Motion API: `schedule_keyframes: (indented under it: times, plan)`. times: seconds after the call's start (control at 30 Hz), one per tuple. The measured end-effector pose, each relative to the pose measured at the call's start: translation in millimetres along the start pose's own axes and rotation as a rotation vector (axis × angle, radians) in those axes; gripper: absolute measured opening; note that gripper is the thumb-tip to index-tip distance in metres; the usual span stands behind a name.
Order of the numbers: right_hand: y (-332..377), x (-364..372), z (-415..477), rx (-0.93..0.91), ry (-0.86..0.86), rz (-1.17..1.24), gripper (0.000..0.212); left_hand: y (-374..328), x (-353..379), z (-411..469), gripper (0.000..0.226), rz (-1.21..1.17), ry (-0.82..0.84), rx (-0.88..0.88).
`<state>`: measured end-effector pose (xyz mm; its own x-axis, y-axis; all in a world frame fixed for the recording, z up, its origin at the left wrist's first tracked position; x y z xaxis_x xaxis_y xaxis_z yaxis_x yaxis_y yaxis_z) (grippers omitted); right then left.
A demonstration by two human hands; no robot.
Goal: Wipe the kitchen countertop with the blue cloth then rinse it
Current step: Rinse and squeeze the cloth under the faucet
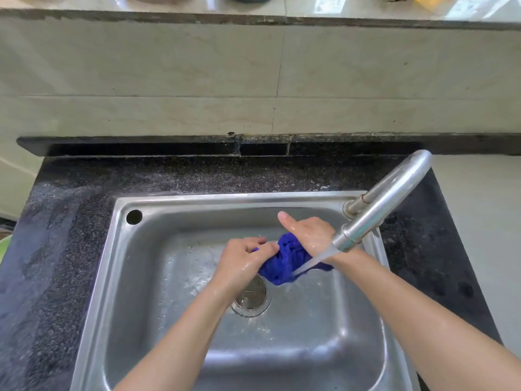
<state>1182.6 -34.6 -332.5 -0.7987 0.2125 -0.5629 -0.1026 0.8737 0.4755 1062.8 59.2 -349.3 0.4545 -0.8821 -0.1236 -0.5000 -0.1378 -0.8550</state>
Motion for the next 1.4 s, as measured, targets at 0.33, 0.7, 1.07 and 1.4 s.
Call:
schedule_keyframes:
  times: [0.33, 0.7, 1.07, 1.4]
  plan:
    - [-30.3, -28.6, -5.5, 0.080, -0.024, 0.944, 0.060, -34.4, 31.8, -9.1, 0.029, -0.494, 0.064, -0.075]
    - [-44.3, 80.0, -19.6, 0.274, 0.326, 1.473, 0.031, -48.6, -7.4, -20.9, 0.016, -0.113, -0.249, 0.184]
    - [-16.6, 52.1, -64.7, 0.076, 0.189, 1.216, 0.019, 57.8, 44.7, -23.3, 0.038, -0.957, -0.230, -0.573]
    - [-35.8, 21.6, -47.4, 0.040, -0.530, 0.771, 0.011, 25.5, 55.1, -1.8, 0.037, -0.684, -0.390, -0.346]
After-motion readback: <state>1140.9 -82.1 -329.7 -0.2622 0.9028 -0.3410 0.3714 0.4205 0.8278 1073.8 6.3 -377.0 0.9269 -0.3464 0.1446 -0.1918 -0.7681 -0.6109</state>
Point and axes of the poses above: each hand's wrist, its own z-axis towards the middle knuckle, its own x-axis out of the palm, y = z × x, the point moved 9 cm from there along z, towards the middle knuckle, and after that the axes turned 7 degrees about x, right-handed, at the moved point
